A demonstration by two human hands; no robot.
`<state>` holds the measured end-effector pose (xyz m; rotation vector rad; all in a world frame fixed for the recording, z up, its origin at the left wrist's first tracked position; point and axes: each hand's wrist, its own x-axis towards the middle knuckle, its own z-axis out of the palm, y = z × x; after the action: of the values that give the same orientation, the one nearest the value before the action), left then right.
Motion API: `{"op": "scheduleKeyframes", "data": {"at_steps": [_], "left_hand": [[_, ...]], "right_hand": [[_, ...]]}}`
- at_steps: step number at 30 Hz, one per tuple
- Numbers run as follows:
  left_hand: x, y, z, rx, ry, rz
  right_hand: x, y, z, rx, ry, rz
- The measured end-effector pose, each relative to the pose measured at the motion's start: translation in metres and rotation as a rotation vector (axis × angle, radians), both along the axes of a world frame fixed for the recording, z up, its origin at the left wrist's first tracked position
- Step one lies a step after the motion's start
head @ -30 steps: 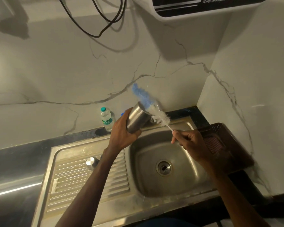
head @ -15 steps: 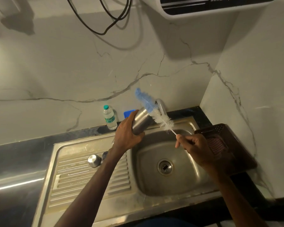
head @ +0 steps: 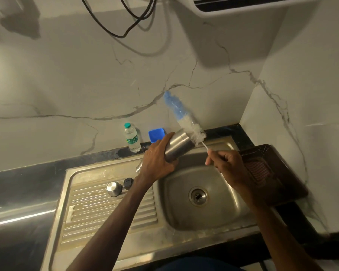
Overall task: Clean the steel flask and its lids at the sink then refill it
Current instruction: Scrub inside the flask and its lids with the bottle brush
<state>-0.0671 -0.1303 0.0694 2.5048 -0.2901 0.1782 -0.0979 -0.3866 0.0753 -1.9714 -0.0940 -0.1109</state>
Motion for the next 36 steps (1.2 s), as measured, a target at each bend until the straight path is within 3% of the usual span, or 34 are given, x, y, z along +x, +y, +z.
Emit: {"op": "scheduleKeyframes", "data": {"at_steps": [7, 14, 21, 29, 36], "left_hand": [[0.008, 0.015, 0.006, -0.033, -0.009, 0.086], [0.005, -0.002, 0.002, 0.078, 0.019, 0.026], [0.009, 0.011, 0.005, 0.087, 0.007, -0.018], [0.014, 0.021, 0.009, 0.051, -0.018, 0.041], [0.011, 0.010, 0.002, -0.025, -0.009, -0.064]], "right_hand": [[-0.021, -0.020, -0.029, 0.008, 0.032, 0.044], [-0.005, 0.005, -0.002, 0.009, -0.049, 0.061], [-0.007, -0.004, -0.015, 0.101, 0.031, -0.006], [-0.031, -0.013, -0.031, 0.133, 0.052, 0.043], [-0.008, -0.004, -0.011, 0.082, 0.037, 0.026]]}}
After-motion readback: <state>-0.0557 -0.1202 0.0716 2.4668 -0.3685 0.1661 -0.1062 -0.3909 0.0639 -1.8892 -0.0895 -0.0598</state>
